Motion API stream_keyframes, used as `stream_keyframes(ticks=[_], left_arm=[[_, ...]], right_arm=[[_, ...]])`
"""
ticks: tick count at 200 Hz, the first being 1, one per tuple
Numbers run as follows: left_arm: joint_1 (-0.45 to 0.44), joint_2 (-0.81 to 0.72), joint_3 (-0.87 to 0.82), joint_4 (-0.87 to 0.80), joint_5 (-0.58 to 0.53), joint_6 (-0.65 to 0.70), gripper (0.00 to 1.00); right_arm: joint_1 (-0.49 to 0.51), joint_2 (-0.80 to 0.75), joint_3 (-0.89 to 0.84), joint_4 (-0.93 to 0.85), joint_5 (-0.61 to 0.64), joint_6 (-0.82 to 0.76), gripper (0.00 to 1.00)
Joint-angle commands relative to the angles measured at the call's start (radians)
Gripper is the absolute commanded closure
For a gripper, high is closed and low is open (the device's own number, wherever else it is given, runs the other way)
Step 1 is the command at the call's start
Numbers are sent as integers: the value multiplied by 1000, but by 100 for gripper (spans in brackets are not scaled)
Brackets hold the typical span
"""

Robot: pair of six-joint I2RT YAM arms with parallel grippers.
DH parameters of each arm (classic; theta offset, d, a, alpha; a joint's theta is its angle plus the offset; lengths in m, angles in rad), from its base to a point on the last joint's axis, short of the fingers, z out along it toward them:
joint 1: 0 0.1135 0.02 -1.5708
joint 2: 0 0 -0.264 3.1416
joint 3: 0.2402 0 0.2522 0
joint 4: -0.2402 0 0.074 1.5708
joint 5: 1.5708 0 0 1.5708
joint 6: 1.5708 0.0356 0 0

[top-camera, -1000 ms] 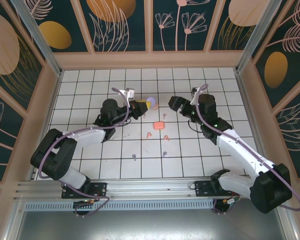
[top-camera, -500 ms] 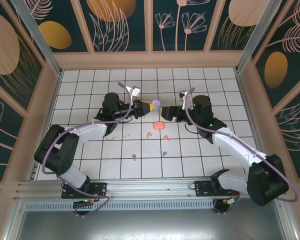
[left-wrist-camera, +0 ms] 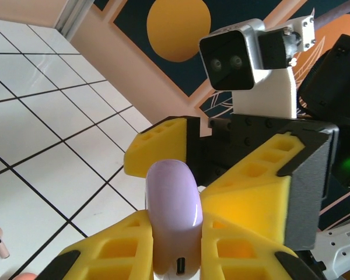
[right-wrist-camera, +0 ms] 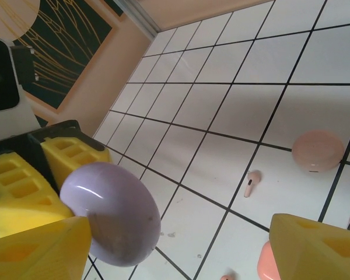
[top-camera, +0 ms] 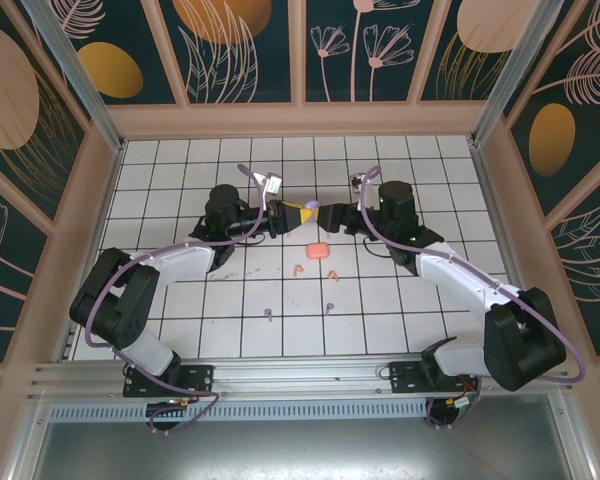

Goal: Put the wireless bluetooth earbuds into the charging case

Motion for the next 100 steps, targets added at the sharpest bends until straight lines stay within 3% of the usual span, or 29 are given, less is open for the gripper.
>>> stream_keyframes(ticks=[1,100], left_arm=[[1,-17,26,37,25,-13,100],[-2,-65,-1,70,24,-33,100]], right_arm=[[-6,14,28,45,22,-11,21],[-68,22,-38,56,53,33,26]])
